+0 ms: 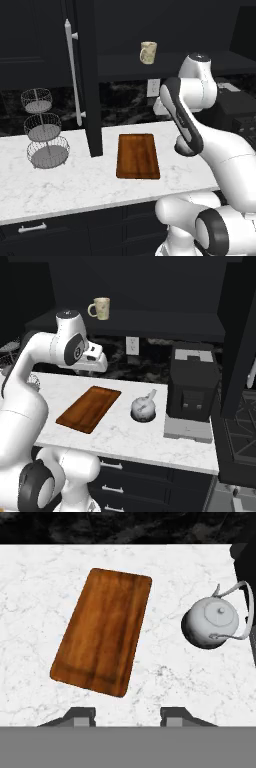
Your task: Pick the kettle from the counter and place it on the tray. Then pick the mug from the cabinet and place it on the tray. Then close the cabinet doors.
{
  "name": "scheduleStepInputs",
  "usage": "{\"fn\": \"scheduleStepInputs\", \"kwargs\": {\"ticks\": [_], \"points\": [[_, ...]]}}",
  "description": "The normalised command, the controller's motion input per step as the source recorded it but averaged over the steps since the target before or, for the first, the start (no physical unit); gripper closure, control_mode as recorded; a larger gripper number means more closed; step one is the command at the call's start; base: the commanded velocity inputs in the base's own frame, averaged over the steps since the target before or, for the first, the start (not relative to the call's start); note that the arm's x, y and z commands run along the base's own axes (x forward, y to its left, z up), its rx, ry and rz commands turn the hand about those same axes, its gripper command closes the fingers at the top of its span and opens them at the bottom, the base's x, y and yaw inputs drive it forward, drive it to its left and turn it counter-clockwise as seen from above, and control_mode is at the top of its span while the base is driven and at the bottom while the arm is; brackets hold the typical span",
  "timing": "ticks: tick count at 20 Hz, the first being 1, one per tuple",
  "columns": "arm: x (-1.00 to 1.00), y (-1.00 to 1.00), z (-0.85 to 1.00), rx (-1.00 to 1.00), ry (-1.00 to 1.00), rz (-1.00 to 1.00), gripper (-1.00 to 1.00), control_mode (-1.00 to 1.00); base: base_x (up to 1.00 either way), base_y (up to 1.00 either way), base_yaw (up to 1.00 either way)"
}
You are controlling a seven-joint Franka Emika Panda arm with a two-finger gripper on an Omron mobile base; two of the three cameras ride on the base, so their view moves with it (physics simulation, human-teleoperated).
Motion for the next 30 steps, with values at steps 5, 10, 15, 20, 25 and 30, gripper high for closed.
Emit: {"fn": "scheduleStepInputs", "kwargs": {"ticks": [5, 10, 15, 20, 25, 30], "points": [[-0.34, 0.03, 0.02, -0.05, -0.38, -0.02, -1.00, -1.00, 0.00, 0.00, 0.00], [-0.63, 0.06, 0.45, -0.03, -0.62, -0.12, -1.00, -1.00, 0.00, 0.00, 0.00], [-0.26, 0.13, 0.70, 0.00, -0.52, -0.08, -1.00, -1.00, 0.00, 0.00, 0.00], [0.02, 0.19, 0.93, 0.00, -0.39, 0.00, -1.00, -1.00, 0.00, 0.00, 0.00], [0.10, 0.16, 0.63, 0.00, -0.20, 0.01, -1.00, -1.00, 0.00, 0.00, 0.00], [-0.01, 0.10, 0.00, 0.00, -0.02, 0.00, -1.00, -1.00, 0.00, 0.00, 0.00]]}}
